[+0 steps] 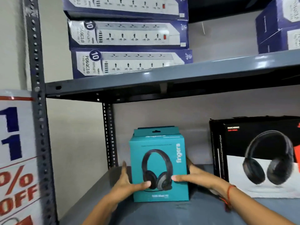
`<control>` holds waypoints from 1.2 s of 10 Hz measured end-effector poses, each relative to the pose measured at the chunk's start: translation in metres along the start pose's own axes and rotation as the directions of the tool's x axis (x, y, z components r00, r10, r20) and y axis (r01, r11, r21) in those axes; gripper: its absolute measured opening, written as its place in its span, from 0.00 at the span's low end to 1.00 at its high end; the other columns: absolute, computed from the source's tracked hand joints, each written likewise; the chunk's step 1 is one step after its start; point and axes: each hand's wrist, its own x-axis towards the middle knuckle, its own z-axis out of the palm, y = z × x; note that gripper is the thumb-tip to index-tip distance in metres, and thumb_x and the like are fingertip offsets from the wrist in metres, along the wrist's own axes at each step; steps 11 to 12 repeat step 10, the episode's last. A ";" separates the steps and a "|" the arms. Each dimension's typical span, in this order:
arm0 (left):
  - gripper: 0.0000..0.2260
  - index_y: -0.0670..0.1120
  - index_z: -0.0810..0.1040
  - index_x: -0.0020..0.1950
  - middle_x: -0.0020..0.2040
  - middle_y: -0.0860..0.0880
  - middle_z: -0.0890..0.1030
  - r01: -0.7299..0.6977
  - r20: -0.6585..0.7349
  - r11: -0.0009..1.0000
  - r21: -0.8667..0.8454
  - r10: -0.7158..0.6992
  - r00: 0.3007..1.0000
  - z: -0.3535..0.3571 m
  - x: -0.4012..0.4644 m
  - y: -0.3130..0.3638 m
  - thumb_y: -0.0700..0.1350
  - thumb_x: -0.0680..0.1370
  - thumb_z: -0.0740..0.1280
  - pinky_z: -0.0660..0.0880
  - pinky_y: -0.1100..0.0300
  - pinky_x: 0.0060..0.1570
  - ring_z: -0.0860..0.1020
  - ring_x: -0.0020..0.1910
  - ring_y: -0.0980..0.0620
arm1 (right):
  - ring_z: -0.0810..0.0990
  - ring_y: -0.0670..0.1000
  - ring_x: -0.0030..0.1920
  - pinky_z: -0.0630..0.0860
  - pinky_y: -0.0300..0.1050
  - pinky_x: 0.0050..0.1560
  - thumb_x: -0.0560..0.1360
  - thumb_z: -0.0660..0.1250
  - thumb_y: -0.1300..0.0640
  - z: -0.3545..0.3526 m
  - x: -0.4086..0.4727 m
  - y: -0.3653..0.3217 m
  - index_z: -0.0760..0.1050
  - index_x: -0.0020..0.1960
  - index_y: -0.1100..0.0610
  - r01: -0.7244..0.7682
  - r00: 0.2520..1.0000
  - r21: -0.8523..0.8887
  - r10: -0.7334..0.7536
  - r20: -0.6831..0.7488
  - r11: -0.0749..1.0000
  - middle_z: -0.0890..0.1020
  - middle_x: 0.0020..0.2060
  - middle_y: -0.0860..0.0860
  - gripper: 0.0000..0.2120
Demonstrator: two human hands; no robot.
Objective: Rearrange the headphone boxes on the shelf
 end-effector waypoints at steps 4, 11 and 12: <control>0.30 0.52 0.76 0.66 0.54 0.56 0.88 -0.018 0.225 0.998 -0.056 0.031 0.974 -0.002 0.019 -0.001 0.47 0.67 0.82 0.80 0.66 0.49 0.85 0.54 0.57 | 0.81 0.39 0.60 0.79 0.37 0.58 0.68 0.79 0.46 0.019 0.013 -0.001 0.66 0.73 0.45 -0.052 0.997 0.037 0.054 -0.057 0.998 0.81 0.62 0.41 0.38; 0.59 0.51 0.62 0.79 0.67 0.50 0.81 -0.036 0.090 0.998 -0.047 0.040 0.995 -0.010 0.009 0.000 0.61 0.53 0.85 0.75 0.49 0.68 0.79 0.65 0.49 | 0.71 0.47 0.72 0.68 0.51 0.73 0.64 0.80 0.40 0.028 -0.006 -0.011 0.43 0.80 0.43 -0.058 0.986 0.009 0.059 -0.157 0.998 0.68 0.75 0.44 0.59; 0.59 0.51 0.62 0.79 0.67 0.50 0.81 -0.036 0.090 0.998 -0.047 0.040 0.995 -0.010 0.009 0.000 0.61 0.53 0.85 0.75 0.49 0.68 0.79 0.65 0.49 | 0.71 0.47 0.72 0.68 0.51 0.73 0.64 0.80 0.40 0.028 -0.006 -0.011 0.43 0.80 0.43 -0.058 0.986 0.009 0.059 -0.157 0.998 0.68 0.75 0.44 0.59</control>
